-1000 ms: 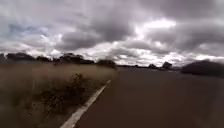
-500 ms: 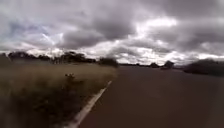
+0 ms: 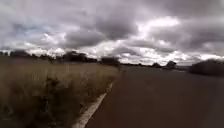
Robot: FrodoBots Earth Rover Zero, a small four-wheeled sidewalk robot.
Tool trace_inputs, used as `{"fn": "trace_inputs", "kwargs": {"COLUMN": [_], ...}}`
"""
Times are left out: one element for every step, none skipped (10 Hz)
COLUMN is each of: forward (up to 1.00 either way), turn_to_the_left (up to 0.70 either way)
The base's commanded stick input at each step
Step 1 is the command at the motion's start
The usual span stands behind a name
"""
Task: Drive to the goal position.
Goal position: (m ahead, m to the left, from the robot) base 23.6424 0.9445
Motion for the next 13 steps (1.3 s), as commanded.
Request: {"fn": "trace_inputs", "kwargs": {"forward": [1.0, 1.0, 1.0, 1.0, 1.0, 1.0, 1.0, 0.7, 0.17, 0.0, 0.0, 0.0, 0.0], "turn_to_the_left": [-0.36, -0.36, -0.36, -0.36, -0.36, -0.36, -0.36, -0.55, -0.89, -1.0, -1.0, -0.57, -0.02]}}
